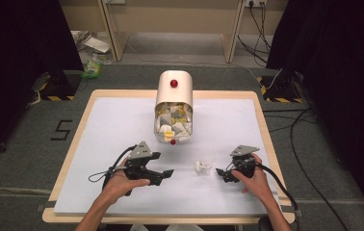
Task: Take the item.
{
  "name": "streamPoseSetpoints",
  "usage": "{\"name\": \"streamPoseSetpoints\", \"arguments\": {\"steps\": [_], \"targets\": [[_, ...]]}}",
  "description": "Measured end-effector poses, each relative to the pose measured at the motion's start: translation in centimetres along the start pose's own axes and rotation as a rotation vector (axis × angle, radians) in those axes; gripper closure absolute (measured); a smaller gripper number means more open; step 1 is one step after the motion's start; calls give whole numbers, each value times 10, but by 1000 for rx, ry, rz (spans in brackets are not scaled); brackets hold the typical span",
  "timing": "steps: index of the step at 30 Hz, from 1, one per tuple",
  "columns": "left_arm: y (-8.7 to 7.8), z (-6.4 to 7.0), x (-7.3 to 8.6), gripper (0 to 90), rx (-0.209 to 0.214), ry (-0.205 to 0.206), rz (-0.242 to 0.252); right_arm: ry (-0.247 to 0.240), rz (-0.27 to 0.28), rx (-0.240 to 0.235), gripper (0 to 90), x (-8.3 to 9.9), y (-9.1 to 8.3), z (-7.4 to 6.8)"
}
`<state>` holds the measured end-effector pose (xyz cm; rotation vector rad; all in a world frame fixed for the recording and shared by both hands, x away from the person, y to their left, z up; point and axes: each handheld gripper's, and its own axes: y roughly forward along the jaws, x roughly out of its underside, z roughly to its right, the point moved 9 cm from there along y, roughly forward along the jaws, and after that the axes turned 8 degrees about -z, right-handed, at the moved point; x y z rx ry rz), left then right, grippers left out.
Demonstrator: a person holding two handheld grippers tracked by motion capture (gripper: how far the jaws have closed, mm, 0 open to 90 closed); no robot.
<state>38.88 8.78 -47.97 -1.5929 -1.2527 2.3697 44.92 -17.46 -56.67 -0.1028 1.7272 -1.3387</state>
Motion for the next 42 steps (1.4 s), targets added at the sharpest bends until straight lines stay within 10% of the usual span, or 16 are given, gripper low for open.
{"name": "streamPoseSetpoints", "arguments": {"steps": [24, 42], "targets": [[-27, -67, 62, 175, -209, -115, 7, 0, 0, 0, 24, 0, 0, 0], [-36, -84, 105, 147, -286, -154, -32, 0, 0, 0, 24, 0, 0, 0]]}}
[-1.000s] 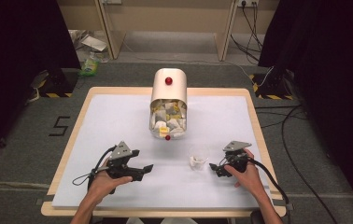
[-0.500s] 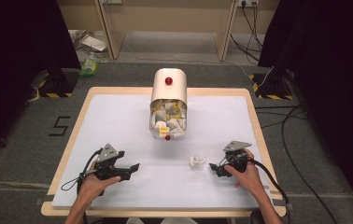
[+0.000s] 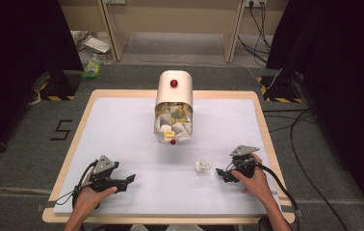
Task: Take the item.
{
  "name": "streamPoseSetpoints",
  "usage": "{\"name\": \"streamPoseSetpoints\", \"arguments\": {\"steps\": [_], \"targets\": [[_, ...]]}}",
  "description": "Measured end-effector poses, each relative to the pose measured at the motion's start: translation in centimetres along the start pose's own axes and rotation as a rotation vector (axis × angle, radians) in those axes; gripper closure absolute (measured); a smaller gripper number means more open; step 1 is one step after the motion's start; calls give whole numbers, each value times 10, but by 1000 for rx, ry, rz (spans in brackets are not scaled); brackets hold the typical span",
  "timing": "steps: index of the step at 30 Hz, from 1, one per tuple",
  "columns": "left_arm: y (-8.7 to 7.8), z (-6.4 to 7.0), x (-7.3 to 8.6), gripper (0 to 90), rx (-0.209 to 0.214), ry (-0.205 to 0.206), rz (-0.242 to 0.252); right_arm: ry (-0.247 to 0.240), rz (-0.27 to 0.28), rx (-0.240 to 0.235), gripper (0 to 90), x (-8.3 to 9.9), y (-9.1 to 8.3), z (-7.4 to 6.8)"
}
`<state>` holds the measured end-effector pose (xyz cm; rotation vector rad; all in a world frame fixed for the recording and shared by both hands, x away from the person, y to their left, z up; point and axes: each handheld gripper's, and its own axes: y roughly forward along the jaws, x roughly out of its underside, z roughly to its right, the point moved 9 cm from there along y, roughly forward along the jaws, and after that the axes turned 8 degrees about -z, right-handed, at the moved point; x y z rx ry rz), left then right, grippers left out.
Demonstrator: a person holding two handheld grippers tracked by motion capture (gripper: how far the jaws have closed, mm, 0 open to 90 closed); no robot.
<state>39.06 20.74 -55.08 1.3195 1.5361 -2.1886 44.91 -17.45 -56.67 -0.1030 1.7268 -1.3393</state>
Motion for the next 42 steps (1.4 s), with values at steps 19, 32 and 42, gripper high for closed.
{"name": "streamPoseSetpoints", "arguments": {"steps": [19, 32, 42], "targets": [[-13, 4, 25, 147, -47, -5, 10, 0, 0, 1, 24, 0, 0, 0], [-17, 11, 46, 146, -84, -4, 26, -1, 0, 1, 25, 0, 0, 0], [-19, 13, 52, 145, -103, -21, 84, 2, -1, -1, 25, 0, 0, -1]]}}
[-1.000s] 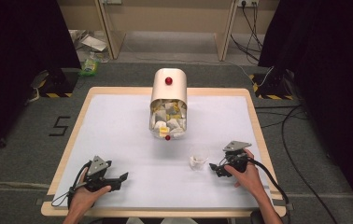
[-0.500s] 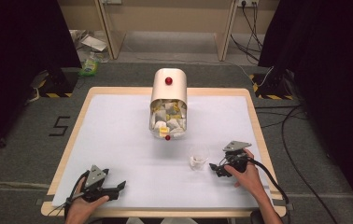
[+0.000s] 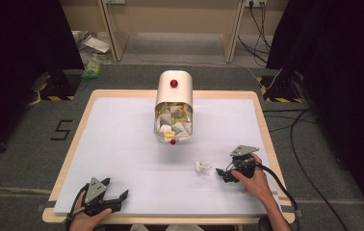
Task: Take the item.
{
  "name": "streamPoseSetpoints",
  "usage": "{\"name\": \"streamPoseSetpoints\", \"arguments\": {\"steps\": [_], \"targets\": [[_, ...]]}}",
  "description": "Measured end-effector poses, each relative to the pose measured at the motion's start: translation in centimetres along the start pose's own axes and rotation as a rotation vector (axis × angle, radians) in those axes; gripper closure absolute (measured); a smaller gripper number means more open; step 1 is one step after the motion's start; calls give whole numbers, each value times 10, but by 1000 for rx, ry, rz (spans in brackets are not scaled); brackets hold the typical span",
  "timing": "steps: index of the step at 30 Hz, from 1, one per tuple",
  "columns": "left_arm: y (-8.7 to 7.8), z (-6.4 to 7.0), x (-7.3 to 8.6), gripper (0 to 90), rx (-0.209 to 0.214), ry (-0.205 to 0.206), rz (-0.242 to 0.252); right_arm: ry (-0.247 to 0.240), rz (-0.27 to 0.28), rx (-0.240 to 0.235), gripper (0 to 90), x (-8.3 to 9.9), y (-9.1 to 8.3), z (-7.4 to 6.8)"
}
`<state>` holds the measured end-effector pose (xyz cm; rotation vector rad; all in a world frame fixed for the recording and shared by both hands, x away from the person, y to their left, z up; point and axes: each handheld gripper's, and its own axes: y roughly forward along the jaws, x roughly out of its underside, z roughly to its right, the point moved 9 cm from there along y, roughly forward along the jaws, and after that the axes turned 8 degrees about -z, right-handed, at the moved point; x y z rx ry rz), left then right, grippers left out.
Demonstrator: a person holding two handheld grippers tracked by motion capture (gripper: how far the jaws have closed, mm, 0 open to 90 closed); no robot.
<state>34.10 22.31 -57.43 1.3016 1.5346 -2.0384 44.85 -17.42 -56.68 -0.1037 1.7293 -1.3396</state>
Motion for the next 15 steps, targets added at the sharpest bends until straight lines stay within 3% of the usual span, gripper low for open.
{"name": "streamPoseSetpoints", "arguments": {"steps": [15], "targets": [[0, 0, 0, 145, 4, -1, 6, -4, 1, 3, 25, 0, 0, 1]]}}
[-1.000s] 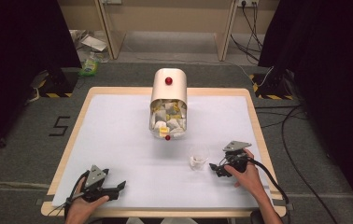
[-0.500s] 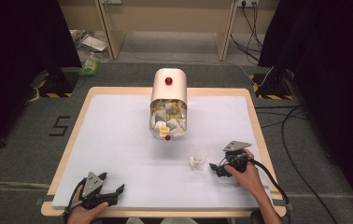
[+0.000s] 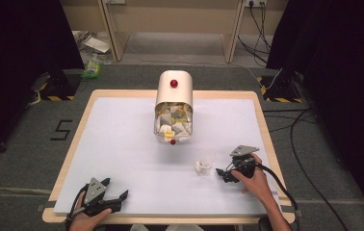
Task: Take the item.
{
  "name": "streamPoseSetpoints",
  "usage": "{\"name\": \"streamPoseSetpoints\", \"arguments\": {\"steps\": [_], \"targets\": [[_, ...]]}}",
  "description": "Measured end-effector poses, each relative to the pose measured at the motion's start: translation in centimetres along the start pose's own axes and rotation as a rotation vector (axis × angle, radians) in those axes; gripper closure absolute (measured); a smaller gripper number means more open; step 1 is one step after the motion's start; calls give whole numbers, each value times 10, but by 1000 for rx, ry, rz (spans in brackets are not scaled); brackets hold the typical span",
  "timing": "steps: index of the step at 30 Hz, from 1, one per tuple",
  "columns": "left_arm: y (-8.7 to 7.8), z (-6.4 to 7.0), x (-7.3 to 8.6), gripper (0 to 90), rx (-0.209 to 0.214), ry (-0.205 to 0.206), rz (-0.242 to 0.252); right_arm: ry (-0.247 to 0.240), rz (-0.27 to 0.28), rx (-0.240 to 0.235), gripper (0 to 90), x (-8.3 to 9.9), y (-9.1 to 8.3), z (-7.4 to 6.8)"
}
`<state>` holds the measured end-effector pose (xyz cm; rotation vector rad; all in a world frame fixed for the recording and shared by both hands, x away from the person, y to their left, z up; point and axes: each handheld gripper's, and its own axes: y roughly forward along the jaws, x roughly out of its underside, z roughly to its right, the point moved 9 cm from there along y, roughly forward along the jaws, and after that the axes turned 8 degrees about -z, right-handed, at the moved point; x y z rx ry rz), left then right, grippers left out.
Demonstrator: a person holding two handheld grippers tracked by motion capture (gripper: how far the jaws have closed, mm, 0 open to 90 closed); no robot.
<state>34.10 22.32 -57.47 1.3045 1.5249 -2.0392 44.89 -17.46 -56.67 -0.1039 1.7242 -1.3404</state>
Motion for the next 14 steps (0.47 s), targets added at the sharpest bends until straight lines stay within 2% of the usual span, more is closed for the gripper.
{"name": "streamPoseSetpoints", "arguments": {"steps": [14], "targets": [[0, 0, 0, 145, 2, 0, 1, 2, 0, -2, 25, 0, 0, 0]]}}
